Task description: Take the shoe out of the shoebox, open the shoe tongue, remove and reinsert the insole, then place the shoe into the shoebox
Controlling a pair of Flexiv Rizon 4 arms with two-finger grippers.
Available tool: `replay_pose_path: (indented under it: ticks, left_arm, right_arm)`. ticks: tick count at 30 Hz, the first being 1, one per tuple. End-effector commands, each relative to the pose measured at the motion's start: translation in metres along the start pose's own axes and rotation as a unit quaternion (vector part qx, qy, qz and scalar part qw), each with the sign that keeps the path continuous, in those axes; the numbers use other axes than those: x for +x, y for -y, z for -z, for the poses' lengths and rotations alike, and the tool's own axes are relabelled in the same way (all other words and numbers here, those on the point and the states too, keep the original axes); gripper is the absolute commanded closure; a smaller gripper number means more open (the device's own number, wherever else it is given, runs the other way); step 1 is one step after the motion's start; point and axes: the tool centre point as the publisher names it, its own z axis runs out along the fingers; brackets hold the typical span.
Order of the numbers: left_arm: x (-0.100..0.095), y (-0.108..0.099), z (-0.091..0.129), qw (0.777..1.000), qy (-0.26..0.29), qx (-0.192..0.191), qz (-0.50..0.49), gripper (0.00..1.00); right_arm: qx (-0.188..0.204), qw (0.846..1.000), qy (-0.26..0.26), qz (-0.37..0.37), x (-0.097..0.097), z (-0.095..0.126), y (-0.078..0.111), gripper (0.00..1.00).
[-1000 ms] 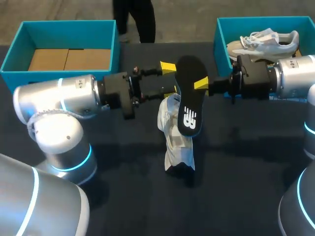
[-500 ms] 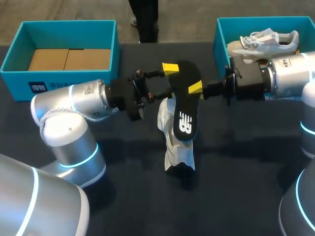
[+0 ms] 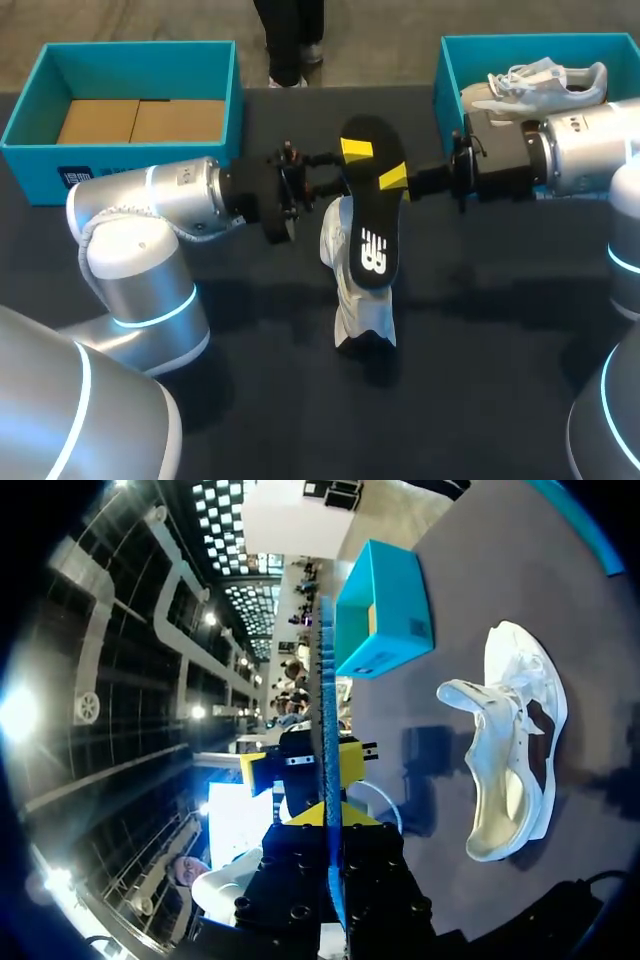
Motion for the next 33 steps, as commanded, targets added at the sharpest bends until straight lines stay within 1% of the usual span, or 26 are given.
replay_pose_path:
  ticks: [1,5,7,8,9,11,16,20,21,22,23,33]
  left_arm:
    - [0.001,0.003,0.0,1.0,0.001,-0.004,0.0,0.57]
    - [0.001,0.004,0.0,1.0,-0.002,-0.005,0.003,0.62]
    - [0.003,0.005,0.001,1.0,-0.007,-0.005,0.007,0.7]
    - [0.004,0.005,0.002,1.0,-0.01,-0.004,0.009,0.75]
    - [0.004,0.006,0.002,1.0,-0.015,-0.004,0.013,0.87]
    - [0.005,0.007,0.002,1.0,-0.02,-0.003,0.018,1.0]
    - [0.01,0.008,0.004,0.999,-0.039,0.001,0.031,1.0]
    - [0.012,0.009,0.006,0.997,-0.056,-0.003,0.051,1.0]
    - [0.012,0.009,0.007,0.996,-0.062,-0.002,0.06,1.0]
    - [0.013,0.01,0.007,0.996,-0.062,0.0,0.061,1.0]
    - [0.013,0.01,0.008,0.996,-0.065,-0.001,0.068,1.0]
    - [0.014,0.018,0.019,0.986,-0.09,0.009,0.139,1.0]
  right_arm:
    - [0.001,1.0,0.0,-0.001,-0.001,-0.005,-0.001,1.0]
    - [0.003,1.0,0.0,-0.002,-0.002,-0.005,0.0,1.0]
    - [0.004,1.0,0.0,-0.002,-0.002,-0.006,0.0,1.0]
    - [0.004,1.0,-0.001,-0.002,-0.002,-0.006,0.0,1.0]
    - [0.005,1.0,-0.001,-0.002,-0.002,-0.007,0.0,1.0]
    - [0.005,1.0,-0.002,-0.002,-0.002,-0.007,0.0,1.0]
    - [0.003,1.0,-0.002,-0.001,-0.001,-0.007,0.001,1.0]
    - [0.0,1.0,-0.002,-0.002,-0.002,-0.006,0.002,1.0]
    - [0.0,1.0,-0.001,-0.003,-0.002,-0.005,0.002,0.78]
    - [-0.002,1.0,0.0,-0.004,-0.002,-0.004,0.002,0.45]
    - [-0.005,1.0,0.002,-0.004,-0.003,-0.003,0.002,0.0]
    - [-0.026,0.999,0.024,-0.017,-0.011,0.015,0.005,0.0]
